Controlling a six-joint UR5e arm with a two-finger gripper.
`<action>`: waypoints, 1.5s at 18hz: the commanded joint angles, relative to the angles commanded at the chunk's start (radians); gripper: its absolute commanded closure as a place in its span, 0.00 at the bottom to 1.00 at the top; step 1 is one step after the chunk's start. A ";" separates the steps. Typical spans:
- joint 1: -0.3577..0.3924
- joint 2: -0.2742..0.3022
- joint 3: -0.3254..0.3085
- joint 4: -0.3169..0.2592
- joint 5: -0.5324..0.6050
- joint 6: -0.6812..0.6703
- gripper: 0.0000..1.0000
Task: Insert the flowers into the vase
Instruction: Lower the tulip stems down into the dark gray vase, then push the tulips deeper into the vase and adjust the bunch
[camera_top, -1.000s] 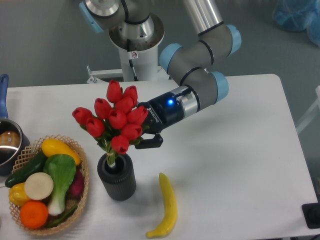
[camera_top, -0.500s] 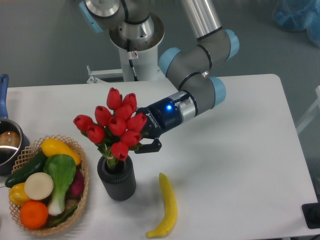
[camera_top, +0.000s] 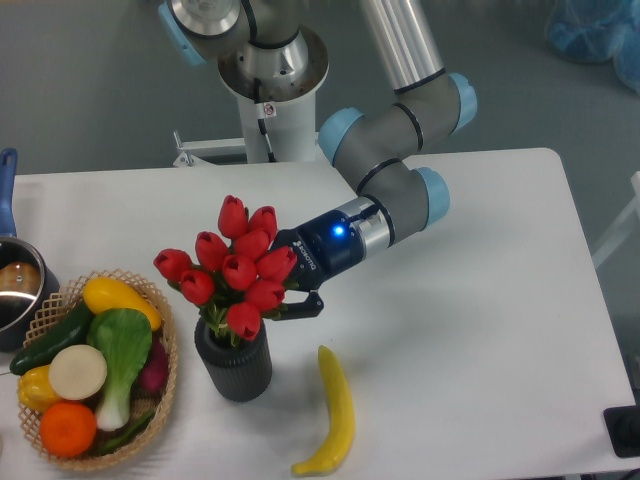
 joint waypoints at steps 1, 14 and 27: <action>0.000 -0.002 0.000 0.000 0.000 0.003 0.56; 0.008 -0.051 -0.014 0.021 0.005 0.049 0.56; 0.006 -0.074 -0.040 0.021 0.006 0.114 0.54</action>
